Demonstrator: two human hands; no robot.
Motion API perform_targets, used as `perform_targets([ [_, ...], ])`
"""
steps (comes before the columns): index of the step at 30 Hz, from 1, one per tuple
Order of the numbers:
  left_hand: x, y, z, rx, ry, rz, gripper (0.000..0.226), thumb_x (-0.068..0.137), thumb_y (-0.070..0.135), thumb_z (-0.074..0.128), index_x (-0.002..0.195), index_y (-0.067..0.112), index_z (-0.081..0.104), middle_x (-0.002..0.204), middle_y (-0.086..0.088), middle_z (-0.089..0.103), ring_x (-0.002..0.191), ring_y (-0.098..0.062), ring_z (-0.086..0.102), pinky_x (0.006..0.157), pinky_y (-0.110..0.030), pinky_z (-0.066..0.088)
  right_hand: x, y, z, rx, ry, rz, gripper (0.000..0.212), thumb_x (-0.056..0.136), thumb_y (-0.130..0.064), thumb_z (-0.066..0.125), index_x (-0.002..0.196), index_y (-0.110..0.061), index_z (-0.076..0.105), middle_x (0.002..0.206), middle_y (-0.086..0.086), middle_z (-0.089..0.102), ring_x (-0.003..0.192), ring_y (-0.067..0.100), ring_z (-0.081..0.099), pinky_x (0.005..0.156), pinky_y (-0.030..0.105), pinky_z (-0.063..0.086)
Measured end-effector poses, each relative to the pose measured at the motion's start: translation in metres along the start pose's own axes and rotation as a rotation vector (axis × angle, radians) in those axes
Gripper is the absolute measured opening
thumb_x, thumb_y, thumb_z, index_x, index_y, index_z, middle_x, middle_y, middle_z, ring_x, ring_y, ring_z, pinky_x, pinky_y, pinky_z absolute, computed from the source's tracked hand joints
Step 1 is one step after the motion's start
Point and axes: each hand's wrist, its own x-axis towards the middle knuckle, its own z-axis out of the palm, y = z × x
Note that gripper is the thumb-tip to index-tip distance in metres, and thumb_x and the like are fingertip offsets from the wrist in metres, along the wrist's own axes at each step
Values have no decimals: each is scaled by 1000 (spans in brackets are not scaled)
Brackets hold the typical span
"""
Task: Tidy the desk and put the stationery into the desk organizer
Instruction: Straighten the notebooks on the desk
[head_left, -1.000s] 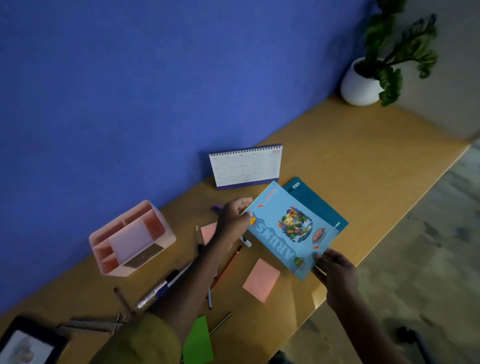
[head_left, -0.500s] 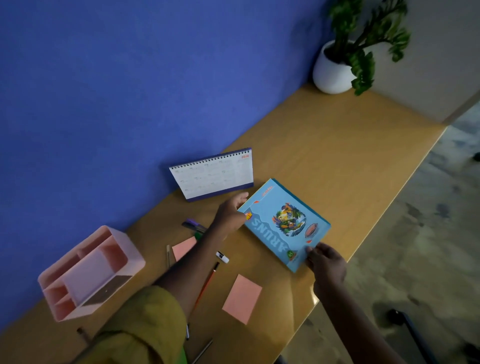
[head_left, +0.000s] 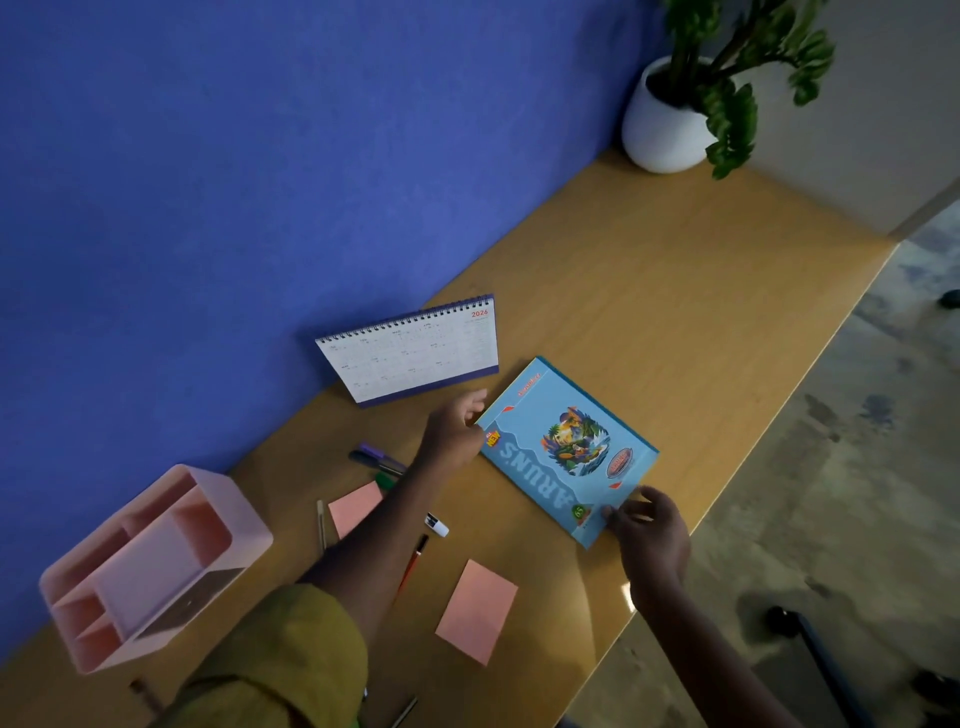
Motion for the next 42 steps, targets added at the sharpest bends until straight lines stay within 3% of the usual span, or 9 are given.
perform_targets([
  [3,0,-4,1,29,37,2,59,95,1,61,151,19,58,136,-3,68,117,-13,62,87,-22,51,-13,6,-5,-175,-110,-70,85,73,-16,99,144,-18,53,111,0,67,100,23,69,75,51,64],
  [8,3,-9,2,79,34,28,55,94,0,62,146,19,63,133,-3,70,112,-11,63,86,-20,50,-32,18,2,-344,-243,-170,96,73,-2,94,151,-13,38,95,-6,68,86,18,70,69,48,62],
  [15,5,-17,0,257,13,155,63,91,-4,75,150,13,59,134,-5,66,117,-16,65,93,-33,63,-39,14,10,-363,-170,-201,75,84,-4,87,144,-11,43,83,-6,70,75,14,69,65,49,62],
  [19,6,-13,0,390,14,239,52,89,-5,76,137,13,69,122,-7,66,108,-20,66,88,-40,64,-39,14,9,-362,-168,-218,66,85,-5,86,138,-13,47,84,-7,71,74,13,70,64,47,62],
  [24,7,-14,-3,419,28,233,50,85,1,84,130,19,75,116,-3,68,99,-18,67,82,-41,64,-37,18,4,-325,-167,-210,57,84,-8,89,125,-18,51,84,-7,71,75,14,71,67,49,64],
  [29,5,-14,-4,404,70,215,39,85,1,84,122,15,79,114,-3,71,93,-18,68,81,-40,64,-35,19,2,-306,-142,-213,42,81,-7,92,102,-17,57,88,-10,67,79,14,68,66,46,63],
  [38,5,-15,-8,404,106,205,35,89,1,82,123,9,78,113,-8,74,91,-17,66,81,-32,61,-26,16,1,-294,-187,-186,34,79,-12,94,93,-20,64,94,-1,73,83,18,74,61,31,61],
  [42,5,-15,-8,420,101,219,37,91,5,81,128,11,76,115,-9,75,92,-16,65,81,-31,60,-27,17,1,-348,-202,-216,32,82,-12,92,94,-17,63,92,-5,70,81,14,71,59,34,61],
])
